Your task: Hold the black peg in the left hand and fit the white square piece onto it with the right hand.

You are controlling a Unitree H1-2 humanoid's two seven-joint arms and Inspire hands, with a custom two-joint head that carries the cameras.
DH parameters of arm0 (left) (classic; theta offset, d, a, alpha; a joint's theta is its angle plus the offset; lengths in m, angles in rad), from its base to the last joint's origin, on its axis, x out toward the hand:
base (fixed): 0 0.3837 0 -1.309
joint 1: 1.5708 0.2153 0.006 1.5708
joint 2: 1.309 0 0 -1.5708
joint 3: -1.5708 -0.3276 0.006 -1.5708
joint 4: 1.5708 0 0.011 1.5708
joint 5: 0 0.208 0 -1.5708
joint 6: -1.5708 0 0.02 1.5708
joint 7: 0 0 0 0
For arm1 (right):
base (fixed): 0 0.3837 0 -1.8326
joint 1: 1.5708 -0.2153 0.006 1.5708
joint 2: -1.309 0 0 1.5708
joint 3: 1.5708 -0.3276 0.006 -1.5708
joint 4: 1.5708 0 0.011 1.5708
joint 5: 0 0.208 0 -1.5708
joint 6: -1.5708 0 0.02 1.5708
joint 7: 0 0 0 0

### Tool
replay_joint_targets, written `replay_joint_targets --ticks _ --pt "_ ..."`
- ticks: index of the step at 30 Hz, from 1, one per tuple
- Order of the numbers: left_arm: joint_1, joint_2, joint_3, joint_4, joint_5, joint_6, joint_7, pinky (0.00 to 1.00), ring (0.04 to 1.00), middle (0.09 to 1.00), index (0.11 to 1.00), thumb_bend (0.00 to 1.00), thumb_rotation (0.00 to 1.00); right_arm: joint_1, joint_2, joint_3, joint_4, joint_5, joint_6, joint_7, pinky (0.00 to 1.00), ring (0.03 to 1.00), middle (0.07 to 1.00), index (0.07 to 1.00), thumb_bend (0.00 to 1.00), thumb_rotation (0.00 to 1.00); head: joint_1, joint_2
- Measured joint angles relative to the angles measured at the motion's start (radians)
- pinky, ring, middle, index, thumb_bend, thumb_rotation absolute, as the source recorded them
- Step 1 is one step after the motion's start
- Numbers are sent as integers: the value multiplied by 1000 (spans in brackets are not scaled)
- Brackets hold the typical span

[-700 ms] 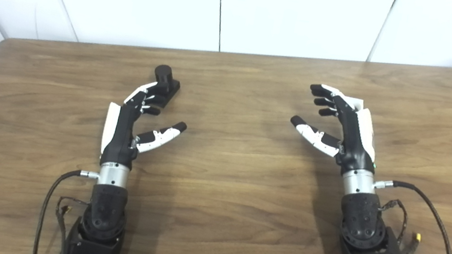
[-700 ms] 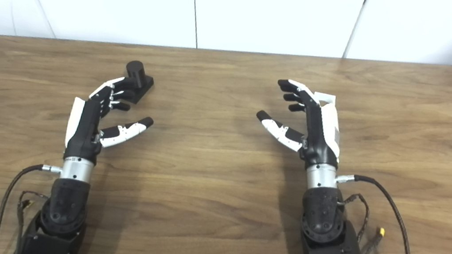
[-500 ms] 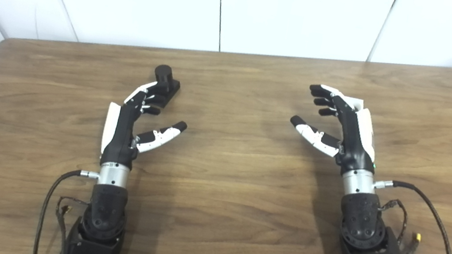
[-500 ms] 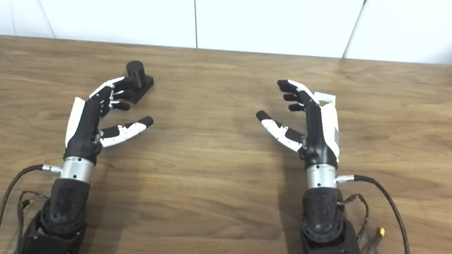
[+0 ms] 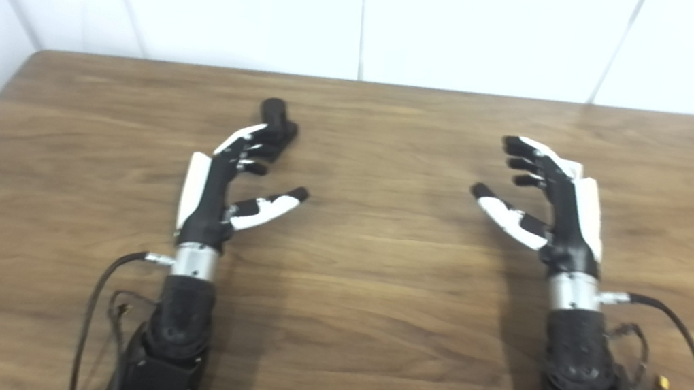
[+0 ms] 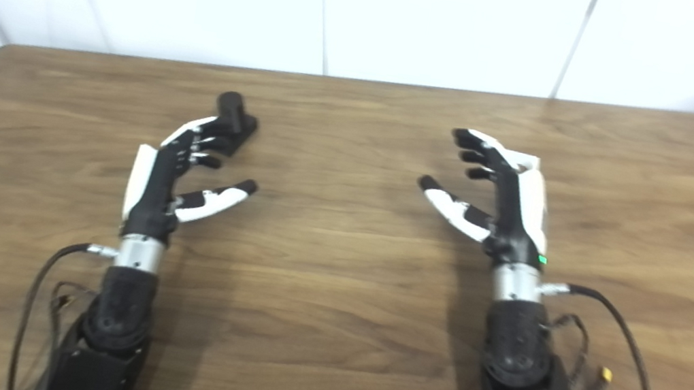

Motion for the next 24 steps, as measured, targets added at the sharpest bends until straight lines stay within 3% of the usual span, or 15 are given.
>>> replay_joint_targets --ticks 6,16,24 --pt "0 -6 -8 0 6 2 2 663 760 793 750 699 129 3 -12 -7 0 20 -2 3 645 738 765 750 563 301 63 -9" --pt "-2 -24 -14 0 21 24 9 672 761 796 749 701 117 2 -31 -14 7 44 -23 9 638 736 764 750 566 291 63 -9" --pt "-8 -23 -22 0 90 42 40 706 784 801 734 716 182 0 -34 -13 10 44 -26 9 636 735 760 742 563 267 60 -11"
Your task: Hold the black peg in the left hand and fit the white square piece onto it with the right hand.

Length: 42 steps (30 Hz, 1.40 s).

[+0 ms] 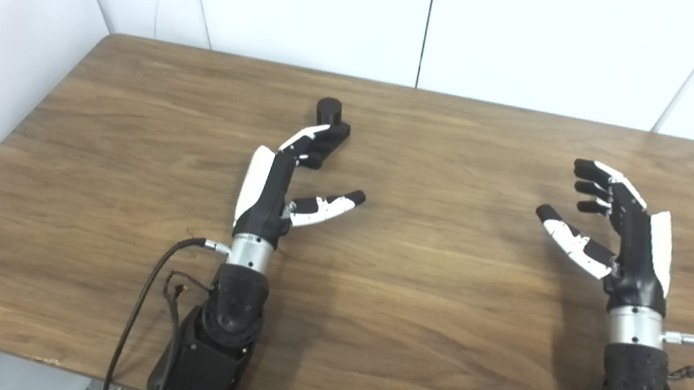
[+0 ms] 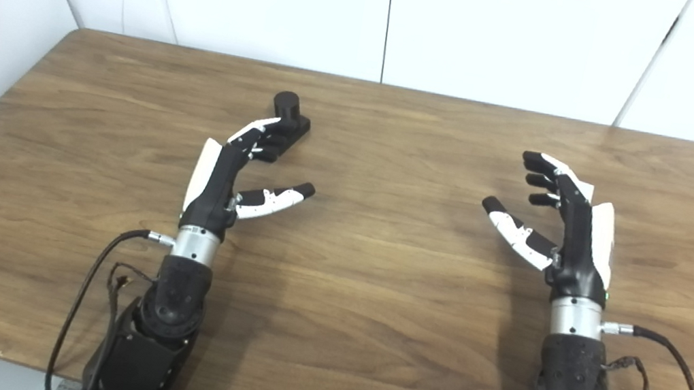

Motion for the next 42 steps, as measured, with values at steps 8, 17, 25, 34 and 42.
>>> replay_joint_targets --ticks 8,17,25,34,42 --pt "-13 10 0 10 47 22 27 678 783 791 707 719 221 -2 -1 -1 0 0 -1 0 631 730 757 737 563 280 -2 0" --pt "-41 55 8 15 80 26 35 720 788 793 699 709 214 -3 -4 -3 2 0 -1 0 632 730 757 738 568 301 -2 -5" --pt "-69 71 14 16 87 45 39 710 792 788 686 716 185 -7 -7 -6 8 1 -3 0 638 732 756 739 575 319 2 -6" --pt "-75 81 15 17 124 76 48 634 760 786 687 717 189 -9 -9 -8 13 0 -10 0 632 728 753 737 572 309 3 -5" --pt "-84 101 1 18 191 133 53 636 779 803 707 736 235 -10 -10 -8 13 1 -13 0 632 722 753 737 571 301 3 -2"
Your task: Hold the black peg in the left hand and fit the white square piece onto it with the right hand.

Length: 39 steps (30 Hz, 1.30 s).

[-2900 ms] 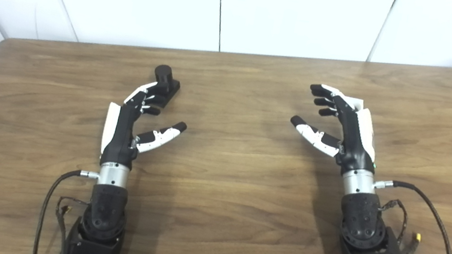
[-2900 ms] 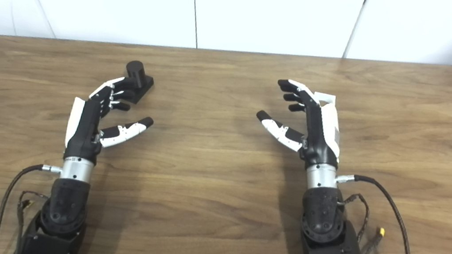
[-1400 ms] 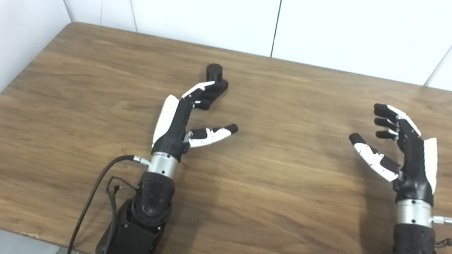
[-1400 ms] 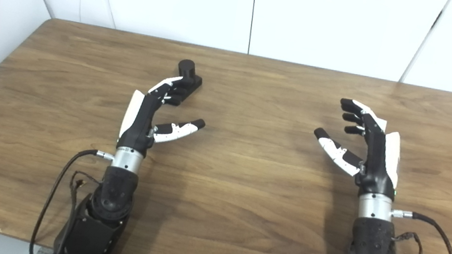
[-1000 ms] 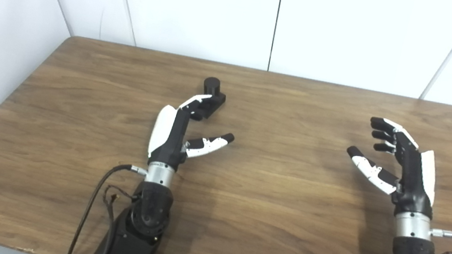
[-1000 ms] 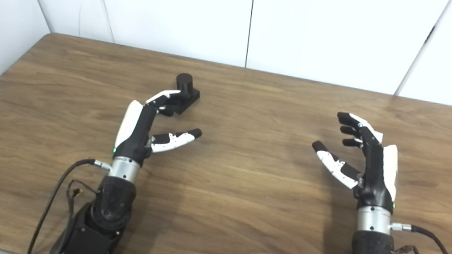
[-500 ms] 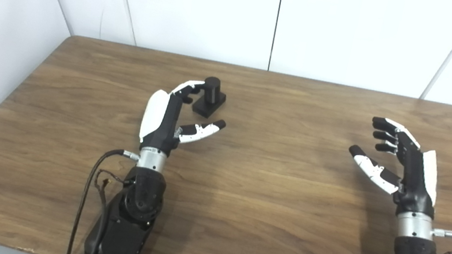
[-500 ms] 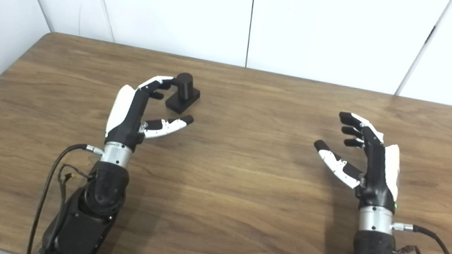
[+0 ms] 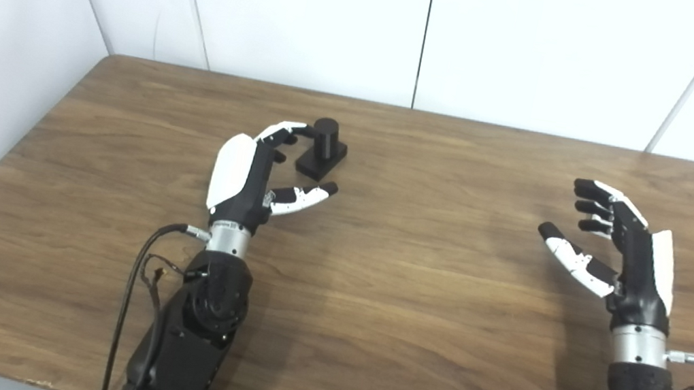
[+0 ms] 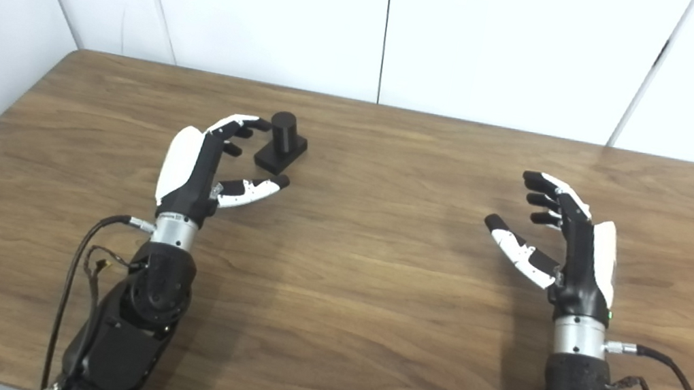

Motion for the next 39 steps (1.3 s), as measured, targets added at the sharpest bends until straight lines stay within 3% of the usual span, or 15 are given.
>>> replay_joint_targets --ticks 11,18,32,39 --pt "-42 10 -4 21 36 83 -4 775 894 878 751 751 317 0 -2 0 0 0 0 1 629 722 752 738 574 313 -2 3" --pt "-53 22 -5 28 36 119 -14 942 968 941 786 760 340 0 -3 0 0 0 1 4 629 723 750 735 572 302 -2 6" --pt "-87 35 -44 77 62 210 -29 999 1000 1000 843 843 481 0 -4 0 0 0 0 8 624 716 751 740 564 309 -5 12" --pt "-111 46 -63 122 89 242 -24 1000 1000 1000 779 876 553 0 -4 0 -1 -2 1 8 628 717 751 747 566 317 -5 14"
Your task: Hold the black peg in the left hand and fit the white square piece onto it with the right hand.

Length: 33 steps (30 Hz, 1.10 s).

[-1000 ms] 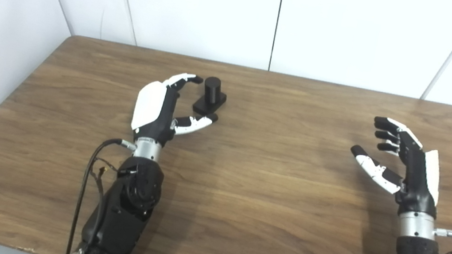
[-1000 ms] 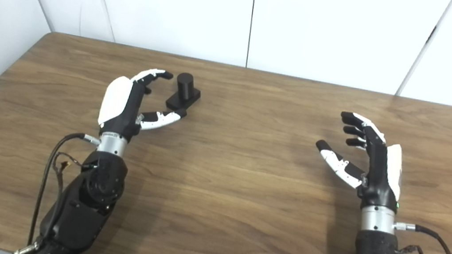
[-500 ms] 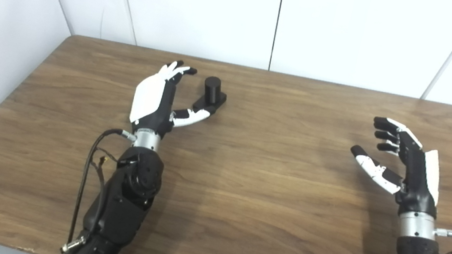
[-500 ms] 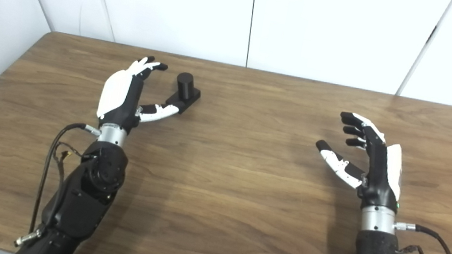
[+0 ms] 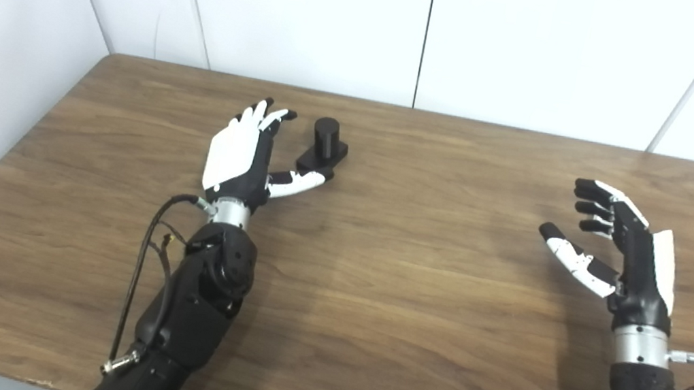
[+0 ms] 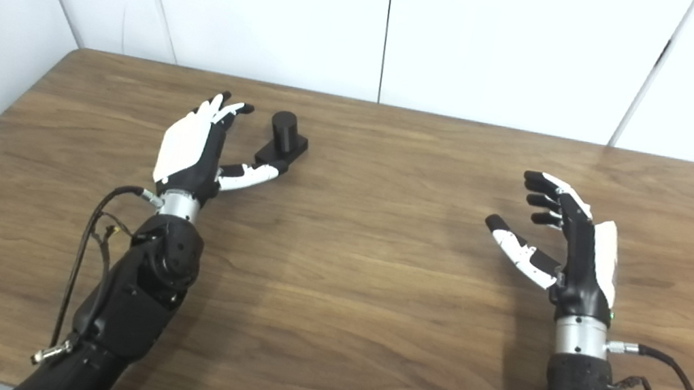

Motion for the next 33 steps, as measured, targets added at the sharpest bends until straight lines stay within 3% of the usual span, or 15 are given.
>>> replay_joint_targets --ticks 16,24,33 --pt "-38 0 -10 148 0 11 52 1000 1000 1000 640 877 523 1 -1 0 -4 -3 1 1 629 725 751 740 576 331 -9 2" --pt "-73 -16 -8 226 -17 -1 117 1000 1000 1000 611 874 502 1 -1 0 -4 -6 0 0 626 724 752 742 577 337 -14 3" --pt "-103 -18 -16 276 -20 -2 138 1000 1000 1000 596 871 509 2 -1 0 -9 -13 2 -1 619 718 747 737 578 323 -20 6"
